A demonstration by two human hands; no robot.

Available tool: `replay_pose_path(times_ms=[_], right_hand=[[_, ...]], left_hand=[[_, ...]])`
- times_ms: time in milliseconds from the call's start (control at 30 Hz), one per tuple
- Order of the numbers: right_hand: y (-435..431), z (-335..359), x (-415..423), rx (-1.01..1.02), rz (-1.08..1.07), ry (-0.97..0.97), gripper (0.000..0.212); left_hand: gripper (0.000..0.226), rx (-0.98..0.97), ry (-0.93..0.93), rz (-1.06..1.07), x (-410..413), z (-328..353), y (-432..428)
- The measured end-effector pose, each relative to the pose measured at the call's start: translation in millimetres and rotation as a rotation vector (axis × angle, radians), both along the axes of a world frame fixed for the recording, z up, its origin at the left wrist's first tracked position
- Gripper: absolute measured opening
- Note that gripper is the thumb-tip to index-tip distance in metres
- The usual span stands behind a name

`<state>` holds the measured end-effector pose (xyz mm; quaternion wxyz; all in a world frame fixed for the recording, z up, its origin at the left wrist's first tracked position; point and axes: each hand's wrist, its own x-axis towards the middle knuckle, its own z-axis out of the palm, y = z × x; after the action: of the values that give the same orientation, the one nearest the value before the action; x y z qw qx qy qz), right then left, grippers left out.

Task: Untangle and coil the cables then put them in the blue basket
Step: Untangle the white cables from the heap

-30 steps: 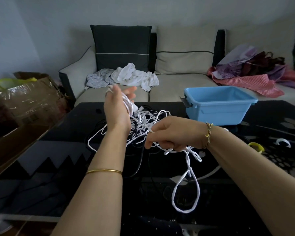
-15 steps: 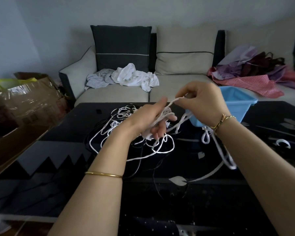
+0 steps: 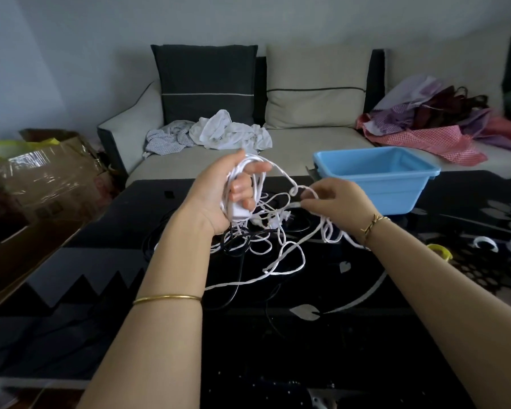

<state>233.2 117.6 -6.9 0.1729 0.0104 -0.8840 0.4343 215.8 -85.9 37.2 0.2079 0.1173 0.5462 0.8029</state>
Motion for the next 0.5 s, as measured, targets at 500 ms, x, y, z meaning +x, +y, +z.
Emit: replay_pose_path(times_ms=[500], right_hand=[[-15.5,-20.5,-14.2,0.128,0.203,-0.572,0.024]], left_hand=[[0.045,0.185,-0.033,0.278,3.2,1.7,10.2]])
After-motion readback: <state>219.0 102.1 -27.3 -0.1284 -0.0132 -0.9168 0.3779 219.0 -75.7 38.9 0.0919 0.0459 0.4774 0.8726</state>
